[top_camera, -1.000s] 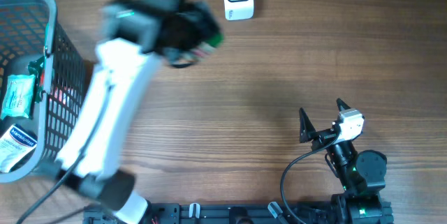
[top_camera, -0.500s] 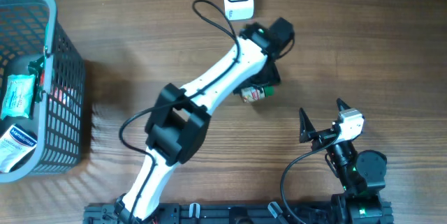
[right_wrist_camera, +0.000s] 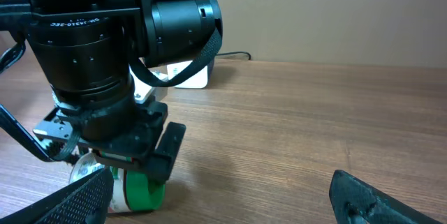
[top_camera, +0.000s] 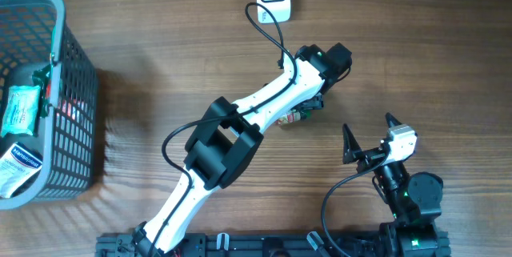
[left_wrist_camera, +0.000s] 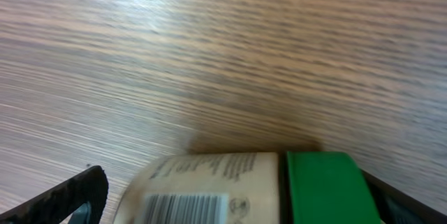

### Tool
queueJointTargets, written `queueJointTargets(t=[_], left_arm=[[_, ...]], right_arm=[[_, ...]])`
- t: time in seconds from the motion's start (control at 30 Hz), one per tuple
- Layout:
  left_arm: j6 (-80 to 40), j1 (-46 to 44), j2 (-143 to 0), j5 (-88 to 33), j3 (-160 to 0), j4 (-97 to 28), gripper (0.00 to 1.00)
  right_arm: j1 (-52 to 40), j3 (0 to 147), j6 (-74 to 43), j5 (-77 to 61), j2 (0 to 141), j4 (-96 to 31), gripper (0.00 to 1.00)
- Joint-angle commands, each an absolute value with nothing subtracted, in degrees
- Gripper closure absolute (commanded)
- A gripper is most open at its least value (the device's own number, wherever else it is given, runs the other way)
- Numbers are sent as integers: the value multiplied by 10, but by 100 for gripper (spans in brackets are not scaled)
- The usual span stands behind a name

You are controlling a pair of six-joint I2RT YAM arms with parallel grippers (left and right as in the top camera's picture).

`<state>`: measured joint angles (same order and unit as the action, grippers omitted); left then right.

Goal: Scan the item barcode
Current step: 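Carry the jar past the scanner and set it on the table, then return the left gripper to the basket and grasp the green gloves pack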

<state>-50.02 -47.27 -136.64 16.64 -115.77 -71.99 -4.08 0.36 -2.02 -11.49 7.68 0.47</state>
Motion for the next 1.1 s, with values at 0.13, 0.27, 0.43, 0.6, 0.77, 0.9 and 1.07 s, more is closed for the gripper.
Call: queueJointTargets(t=[0.13, 0.27, 0.43, 0.6, 0.77, 0.9, 1.07], left_arm=[[-405, -447, -1203, 321, -1324, -783, 0], [-394, -394, -1084, 353, -1400, -783, 0], [-520, -183, -973, 362, -1400, -900, 0], [-570, 118, -967, 168, -1387, -965, 0], [-485, 384, -991, -85, -1332, -949, 0], [-364, 459, -1002, -200, -1253, -886, 0], [-332, 493, -1002, -337, -1080, -762, 0]], right_arm=[[-39, 3, -16, -111, 77, 8, 0], [-39, 3, -17, -111, 77, 8, 0], [-39, 3, -16, -111, 77, 8, 0], [-39, 3, -17, -111, 77, 8, 0], [-39, 3, -16, -111, 77, 8, 0], [-39, 3, -16, -111, 77, 8, 0], [-39, 3, -17, -111, 77, 8, 0]])
